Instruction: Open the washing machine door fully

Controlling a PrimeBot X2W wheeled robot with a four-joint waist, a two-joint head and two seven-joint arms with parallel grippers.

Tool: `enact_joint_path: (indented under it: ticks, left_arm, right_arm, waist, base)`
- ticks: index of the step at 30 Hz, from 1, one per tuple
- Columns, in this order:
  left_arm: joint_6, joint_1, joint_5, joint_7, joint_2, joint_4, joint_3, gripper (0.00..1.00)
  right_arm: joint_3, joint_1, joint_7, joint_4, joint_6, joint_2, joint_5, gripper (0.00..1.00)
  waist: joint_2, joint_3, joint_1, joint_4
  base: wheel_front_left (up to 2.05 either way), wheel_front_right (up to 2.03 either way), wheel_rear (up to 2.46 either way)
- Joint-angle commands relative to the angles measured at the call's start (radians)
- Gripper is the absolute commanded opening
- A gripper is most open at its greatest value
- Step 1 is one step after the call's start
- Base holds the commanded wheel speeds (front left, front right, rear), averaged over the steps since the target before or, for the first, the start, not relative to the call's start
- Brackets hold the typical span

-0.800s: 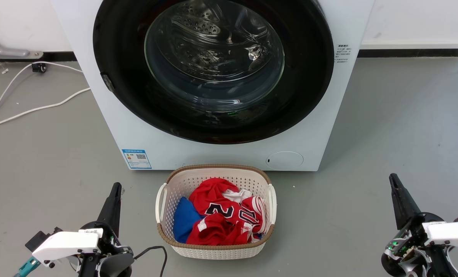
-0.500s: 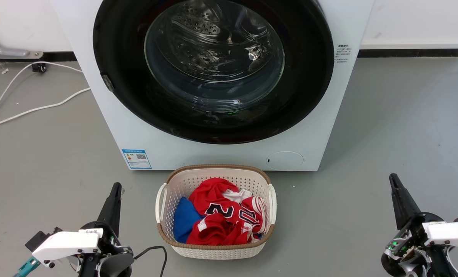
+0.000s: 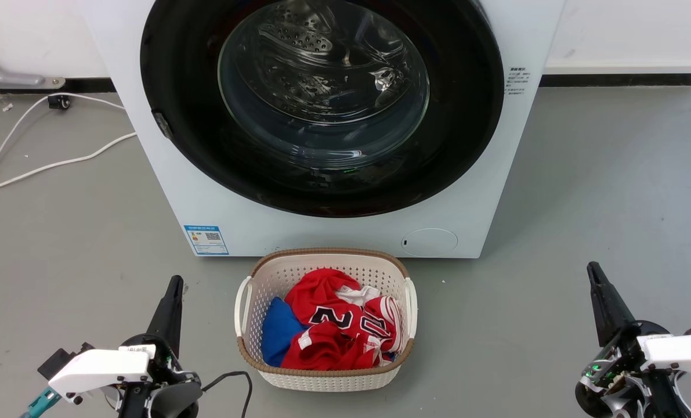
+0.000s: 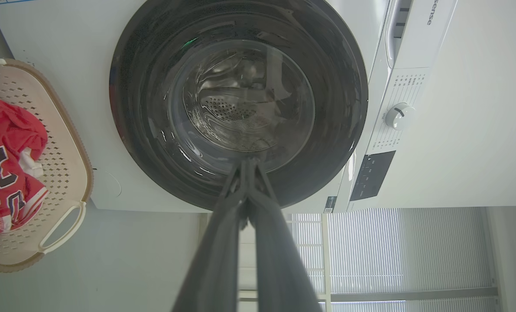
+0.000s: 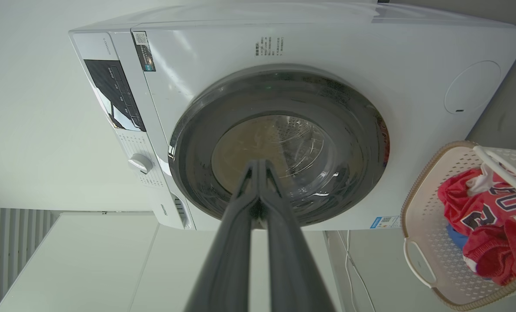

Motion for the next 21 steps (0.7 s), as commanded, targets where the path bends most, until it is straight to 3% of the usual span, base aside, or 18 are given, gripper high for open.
enact_joint_path:
  ticks: [1,3,4,12,21]
  left_arm:
    - [-0.003,-0.008,0.0,0.003,-0.002,0.001,0.005,0.0]
    - [-0.003,-0.008,0.0,0.003,-0.002,0.001,0.005,0.0]
    - [0.0,0.0,0.0,0.0,0.0,0.0,0.0,1.0]
    - [0.0,0.032,0.028,-0.024,-0.004,0.022,-0.007,1.0]
    - [0.017,0.036,0.178,-0.068,-0.004,-0.024,-0.001,1.0]
  right_arm:
    - [-0.002,-0.012,0.002,0.001,0.0,0.004,-0.004,0.0]
    - [-0.002,-0.012,0.002,0.001,0.0,0.004,-0.004,0.0]
    - [0.0,0.0,0.0,0.0,0.0,0.0,0.0,1.0]
    - [0.006,0.035,-0.024,0.022,0.0,0.003,-0.016,1.0]
    - [-0.01,0.045,-0.068,-0.013,0.0,0.003,-0.171,1.0]
  waist:
    - [0.0,0.0,0.0,0.0]
    - [0.0,0.0,0.0,0.0]
    - [0.0,0.0,0.0,0.0]
    - [0.0,0.0,0.0,0.0]
    - [0.0,0.002,0.0,0.0]
  base:
    - [0.0,0.0,0.0]
    - [0.0,0.0,0.0]
    - [0.0,0.0,0.0]
    - [0.0,0.0,0.0]
    - [0.0,0.0,0.0]
